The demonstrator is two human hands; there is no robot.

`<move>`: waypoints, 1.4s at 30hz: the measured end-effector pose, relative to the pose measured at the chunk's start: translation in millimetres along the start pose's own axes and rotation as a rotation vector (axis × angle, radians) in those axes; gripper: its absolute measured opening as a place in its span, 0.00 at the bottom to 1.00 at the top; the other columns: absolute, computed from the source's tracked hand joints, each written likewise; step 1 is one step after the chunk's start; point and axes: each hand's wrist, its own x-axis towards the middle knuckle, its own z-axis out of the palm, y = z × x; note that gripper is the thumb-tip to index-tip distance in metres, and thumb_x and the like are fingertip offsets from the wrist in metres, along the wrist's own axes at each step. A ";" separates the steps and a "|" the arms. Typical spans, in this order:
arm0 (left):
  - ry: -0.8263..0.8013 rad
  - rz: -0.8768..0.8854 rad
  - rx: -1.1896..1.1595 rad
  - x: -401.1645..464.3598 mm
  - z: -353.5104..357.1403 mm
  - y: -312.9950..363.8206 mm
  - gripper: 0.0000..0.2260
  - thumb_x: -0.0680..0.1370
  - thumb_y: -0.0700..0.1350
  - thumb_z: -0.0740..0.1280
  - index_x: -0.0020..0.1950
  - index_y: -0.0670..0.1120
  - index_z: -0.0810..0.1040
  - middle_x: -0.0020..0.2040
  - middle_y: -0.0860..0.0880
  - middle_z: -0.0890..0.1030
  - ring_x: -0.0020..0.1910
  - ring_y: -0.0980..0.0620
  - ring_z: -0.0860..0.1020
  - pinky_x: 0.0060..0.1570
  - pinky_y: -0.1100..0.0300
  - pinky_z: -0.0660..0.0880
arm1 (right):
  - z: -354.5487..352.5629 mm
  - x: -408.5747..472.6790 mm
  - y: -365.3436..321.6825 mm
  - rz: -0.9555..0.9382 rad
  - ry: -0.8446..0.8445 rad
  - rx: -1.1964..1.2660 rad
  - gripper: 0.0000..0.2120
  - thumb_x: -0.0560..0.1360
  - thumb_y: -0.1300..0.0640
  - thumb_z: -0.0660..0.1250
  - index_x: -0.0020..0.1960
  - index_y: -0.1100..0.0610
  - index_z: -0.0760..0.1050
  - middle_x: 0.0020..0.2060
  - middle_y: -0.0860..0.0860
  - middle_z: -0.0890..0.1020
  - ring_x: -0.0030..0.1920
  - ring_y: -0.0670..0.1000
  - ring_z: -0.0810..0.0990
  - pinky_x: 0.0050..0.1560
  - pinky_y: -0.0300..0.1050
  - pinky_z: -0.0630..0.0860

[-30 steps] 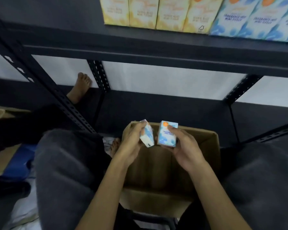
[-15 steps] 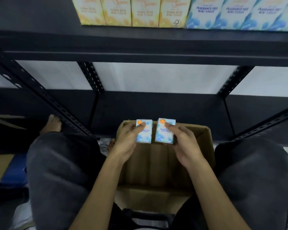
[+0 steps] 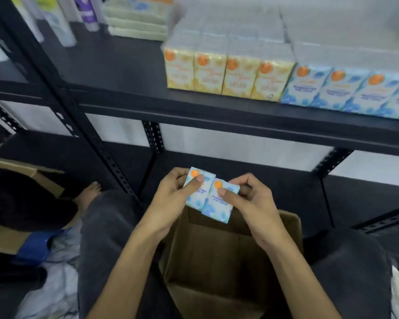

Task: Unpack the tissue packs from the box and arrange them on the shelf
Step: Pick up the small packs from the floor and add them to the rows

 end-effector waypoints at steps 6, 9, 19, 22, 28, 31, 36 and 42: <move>0.139 0.328 0.029 -17.0 -26.0 105.8 0.12 0.81 0.48 0.67 0.60 0.42 0.75 0.51 0.46 0.86 0.50 0.49 0.86 0.45 0.58 0.82 | 44.3 19.7 -119.8 -0.214 -0.165 -0.040 0.11 0.73 0.62 0.75 0.48 0.63 0.74 0.46 0.52 0.87 0.50 0.48 0.87 0.40 0.44 0.84; 0.211 0.472 0.040 -14.3 -41.3 158.3 0.11 0.81 0.48 0.67 0.59 0.44 0.74 0.48 0.49 0.86 0.46 0.52 0.86 0.40 0.63 0.80 | 64.1 32.3 -176.1 -0.346 -0.223 -0.043 0.10 0.73 0.63 0.76 0.45 0.60 0.74 0.44 0.53 0.88 0.48 0.51 0.88 0.39 0.43 0.83; 0.351 0.442 0.482 99.5 -68.6 212.3 0.16 0.80 0.61 0.65 0.48 0.48 0.74 0.42 0.53 0.79 0.45 0.52 0.77 0.39 0.59 0.70 | 84.0 139.6 -273.7 -0.486 -0.015 -0.392 0.11 0.73 0.55 0.78 0.46 0.62 0.81 0.43 0.58 0.85 0.38 0.48 0.80 0.36 0.38 0.75; 0.395 0.402 0.732 124.2 -62.9 199.3 0.16 0.80 0.63 0.63 0.47 0.50 0.75 0.47 0.53 0.79 0.54 0.47 0.75 0.53 0.51 0.72 | 75.3 162.1 -274.8 -0.421 0.023 -0.495 0.14 0.74 0.53 0.77 0.44 0.64 0.80 0.32 0.50 0.82 0.32 0.45 0.77 0.28 0.32 0.69; 0.477 0.384 1.074 138.8 -53.0 181.1 0.24 0.81 0.66 0.55 0.62 0.50 0.78 0.65 0.49 0.76 0.68 0.46 0.68 0.70 0.48 0.61 | 68.4 187.0 -265.3 -0.374 -0.033 -0.648 0.19 0.76 0.46 0.74 0.44 0.64 0.82 0.31 0.51 0.77 0.31 0.47 0.71 0.36 0.41 0.66; 0.517 0.430 1.022 140.2 -55.3 172.7 0.21 0.80 0.67 0.56 0.59 0.53 0.77 0.62 0.53 0.78 0.67 0.49 0.70 0.74 0.47 0.58 | 73.4 199.1 -270.8 -0.393 -0.047 -0.636 0.16 0.76 0.48 0.74 0.43 0.63 0.82 0.32 0.50 0.79 0.32 0.46 0.73 0.37 0.41 0.68; 0.550 0.457 1.036 138.0 -54.5 169.6 0.20 0.80 0.66 0.58 0.57 0.54 0.79 0.63 0.56 0.78 0.67 0.52 0.71 0.76 0.48 0.57 | 95.4 231.3 -283.3 -0.498 -0.056 -0.647 0.15 0.76 0.49 0.74 0.42 0.62 0.82 0.38 0.57 0.84 0.37 0.50 0.76 0.40 0.45 0.69; 0.602 0.466 0.996 137.0 -53.0 169.3 0.20 0.79 0.66 0.60 0.63 0.55 0.76 0.61 0.57 0.80 0.67 0.53 0.72 0.75 0.51 0.58 | 126.7 279.7 -278.2 -0.586 -0.149 -0.966 0.08 0.75 0.56 0.74 0.39 0.55 0.80 0.37 0.48 0.83 0.42 0.50 0.81 0.50 0.51 0.77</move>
